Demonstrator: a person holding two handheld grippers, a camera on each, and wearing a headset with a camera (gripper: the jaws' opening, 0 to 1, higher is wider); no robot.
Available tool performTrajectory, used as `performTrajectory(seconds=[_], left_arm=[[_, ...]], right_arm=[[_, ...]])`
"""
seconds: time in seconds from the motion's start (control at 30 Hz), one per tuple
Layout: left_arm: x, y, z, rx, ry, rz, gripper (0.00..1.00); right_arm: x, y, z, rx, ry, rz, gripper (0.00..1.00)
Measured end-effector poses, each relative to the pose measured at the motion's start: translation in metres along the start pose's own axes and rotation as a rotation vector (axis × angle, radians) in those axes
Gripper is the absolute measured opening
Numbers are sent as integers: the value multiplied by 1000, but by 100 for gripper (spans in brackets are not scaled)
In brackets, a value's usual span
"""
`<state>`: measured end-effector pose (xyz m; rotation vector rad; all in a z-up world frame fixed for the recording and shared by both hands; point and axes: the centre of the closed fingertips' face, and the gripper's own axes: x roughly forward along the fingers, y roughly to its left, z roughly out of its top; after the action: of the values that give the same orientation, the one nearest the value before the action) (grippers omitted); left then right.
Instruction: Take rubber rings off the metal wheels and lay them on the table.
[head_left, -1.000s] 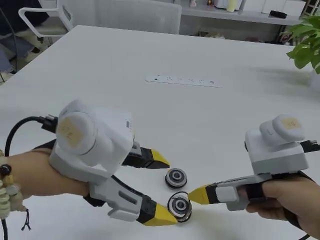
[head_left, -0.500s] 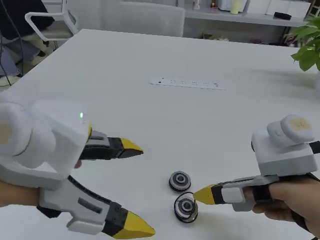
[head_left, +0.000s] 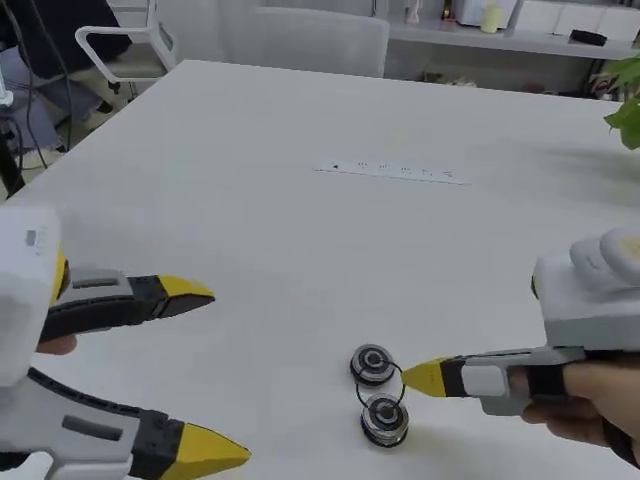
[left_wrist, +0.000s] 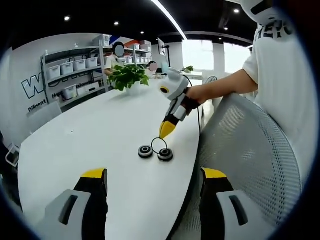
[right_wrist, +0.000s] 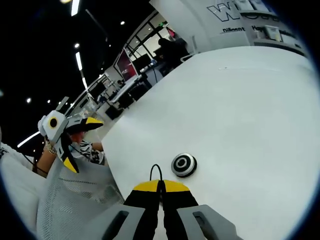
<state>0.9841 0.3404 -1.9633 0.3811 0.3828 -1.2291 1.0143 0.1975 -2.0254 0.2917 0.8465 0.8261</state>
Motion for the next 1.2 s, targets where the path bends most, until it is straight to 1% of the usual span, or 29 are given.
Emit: performTrajectory(seconds=[0.1,0.2,0.27,0.37,0.53,0.63,0.7,0.87,0.93,1.07,1.2], left_arm=[[-6,-1,-8,-20,8,21,73],[-10,1,-17,-38,23,60,71],[-11,1,-20,-47,23,70,71],[-11,0,-24,-65,26,76,71],[-8,-1,-29,-83,35,82,70],[-7,-1,-33,-95,46,84,70],[-6,-1,-35,-101,52,83,70],[-6,1,-35,-120,43,93,70],[-6,0,-36,-141,41,83,70],[-6,4,-33,-137,23,99,73],[-5,1,-33,-144,24,83,73]], right_arm=[[-2,4,4,-1,-19,2,0],[-2,9,9,-16,-35,7,0],[-2,13,10,-22,-41,13,0],[-2,18,13,-33,-51,23,0],[-3,29,22,-51,-87,49,0],[-2,34,26,-62,-100,61,0],[-2,37,27,-74,-104,65,0],[0,42,31,-78,-120,81,0],[1,44,33,-81,-125,89,0],[7,47,30,-87,-108,96,0],[10,48,27,-95,-97,89,0]])
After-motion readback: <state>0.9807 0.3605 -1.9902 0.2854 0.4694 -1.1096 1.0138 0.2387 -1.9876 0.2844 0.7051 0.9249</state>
